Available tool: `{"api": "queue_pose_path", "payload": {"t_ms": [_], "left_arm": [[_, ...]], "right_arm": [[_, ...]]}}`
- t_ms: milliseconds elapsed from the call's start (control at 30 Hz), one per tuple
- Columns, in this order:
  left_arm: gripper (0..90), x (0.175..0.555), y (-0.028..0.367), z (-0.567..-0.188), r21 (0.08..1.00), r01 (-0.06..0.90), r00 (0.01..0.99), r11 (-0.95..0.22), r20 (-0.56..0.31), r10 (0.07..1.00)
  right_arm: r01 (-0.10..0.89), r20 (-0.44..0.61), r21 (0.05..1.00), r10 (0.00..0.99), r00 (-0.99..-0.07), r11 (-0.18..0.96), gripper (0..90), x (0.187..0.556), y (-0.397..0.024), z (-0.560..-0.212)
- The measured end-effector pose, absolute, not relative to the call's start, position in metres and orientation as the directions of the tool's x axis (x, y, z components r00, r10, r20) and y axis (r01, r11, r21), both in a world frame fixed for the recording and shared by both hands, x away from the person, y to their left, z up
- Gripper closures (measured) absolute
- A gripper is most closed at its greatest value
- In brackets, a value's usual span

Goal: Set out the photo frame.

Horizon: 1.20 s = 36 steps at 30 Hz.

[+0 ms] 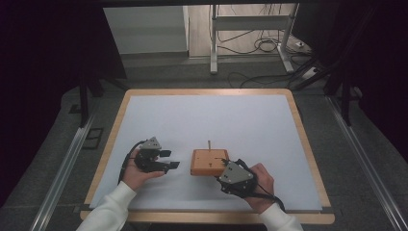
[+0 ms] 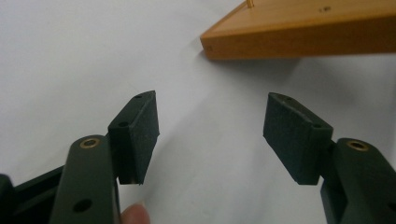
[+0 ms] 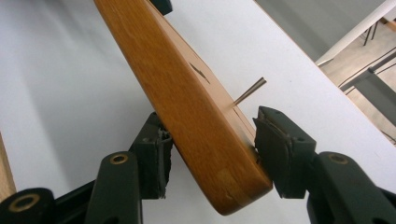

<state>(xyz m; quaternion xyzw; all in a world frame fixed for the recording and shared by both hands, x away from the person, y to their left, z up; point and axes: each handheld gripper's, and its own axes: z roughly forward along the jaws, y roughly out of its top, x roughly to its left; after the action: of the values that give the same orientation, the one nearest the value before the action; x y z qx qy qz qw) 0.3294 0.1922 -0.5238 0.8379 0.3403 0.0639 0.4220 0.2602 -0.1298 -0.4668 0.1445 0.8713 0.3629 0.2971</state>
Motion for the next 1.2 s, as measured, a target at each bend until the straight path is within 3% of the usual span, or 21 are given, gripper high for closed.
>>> {"api": "queue_pose_path", "payload": {"t_ms": [533,1200], "left_arm": [[35.2,0.327,0.197,-0.529,0.740,0.525,0.759,-0.421,-0.183,0.625],[35.1,0.328,0.202,-0.530,0.740,0.534,0.750,-0.409,-0.191,0.633]], "right_arm": [[0.089,-0.332,0.723,0.458,-0.825,0.685,54.3,0.293,-0.123,-0.440],[0.065,-0.309,0.740,0.424,-0.851,0.670,67.9,0.313,-0.113,-0.419]]}}
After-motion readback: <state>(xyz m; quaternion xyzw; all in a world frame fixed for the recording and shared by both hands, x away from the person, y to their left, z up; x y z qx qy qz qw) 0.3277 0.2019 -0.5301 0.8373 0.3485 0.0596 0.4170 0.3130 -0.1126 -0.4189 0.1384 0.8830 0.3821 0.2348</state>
